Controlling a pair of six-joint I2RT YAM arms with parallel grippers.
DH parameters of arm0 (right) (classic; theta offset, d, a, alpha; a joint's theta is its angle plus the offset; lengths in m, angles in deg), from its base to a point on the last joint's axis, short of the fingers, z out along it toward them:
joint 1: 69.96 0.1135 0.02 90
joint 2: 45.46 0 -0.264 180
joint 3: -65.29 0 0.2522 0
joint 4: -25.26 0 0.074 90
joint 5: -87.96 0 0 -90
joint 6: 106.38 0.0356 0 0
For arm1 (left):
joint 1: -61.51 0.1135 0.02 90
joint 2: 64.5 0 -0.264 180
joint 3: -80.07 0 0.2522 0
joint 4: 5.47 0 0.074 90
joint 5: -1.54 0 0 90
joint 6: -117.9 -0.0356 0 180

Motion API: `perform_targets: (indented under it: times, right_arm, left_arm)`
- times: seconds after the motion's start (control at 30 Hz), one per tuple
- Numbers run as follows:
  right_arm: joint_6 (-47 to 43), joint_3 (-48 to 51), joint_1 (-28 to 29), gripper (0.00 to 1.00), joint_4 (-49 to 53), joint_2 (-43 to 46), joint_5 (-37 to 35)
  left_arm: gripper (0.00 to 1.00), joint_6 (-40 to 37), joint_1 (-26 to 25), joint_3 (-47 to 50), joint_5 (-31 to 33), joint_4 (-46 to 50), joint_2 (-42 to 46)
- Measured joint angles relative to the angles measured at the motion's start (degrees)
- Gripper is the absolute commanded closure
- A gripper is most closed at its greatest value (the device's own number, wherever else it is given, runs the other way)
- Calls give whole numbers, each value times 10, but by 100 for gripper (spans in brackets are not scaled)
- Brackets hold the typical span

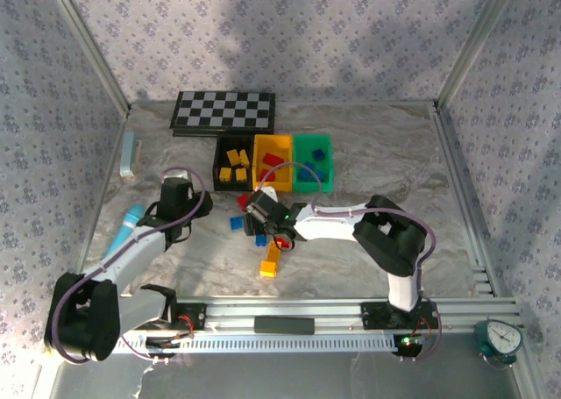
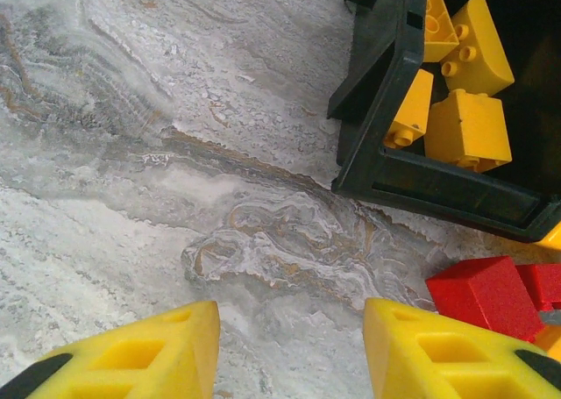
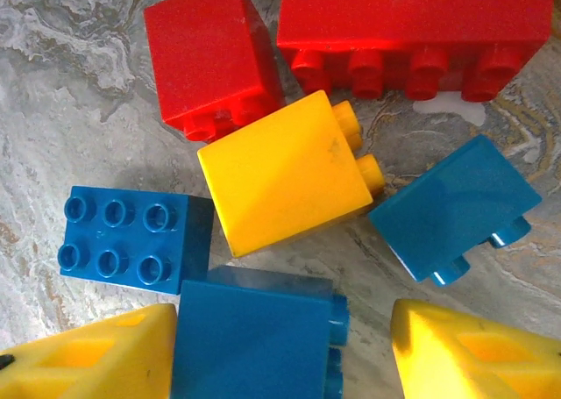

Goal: Sort the legos into containers by color
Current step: Pick up the lego from the center of the table.

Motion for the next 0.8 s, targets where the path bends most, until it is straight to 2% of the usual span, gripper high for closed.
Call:
perform_targets:
  times: [0.5, 0.8]
  right_arm:
    - [-8, -4, 6, 60, 3, -3, 1]
    - [-26, -2, -4, 62, 25, 75, -17]
  left_arm:
    - [53, 1, 0, 0, -3, 0, -9]
    - [53, 2, 0, 0, -7, 0, -9]
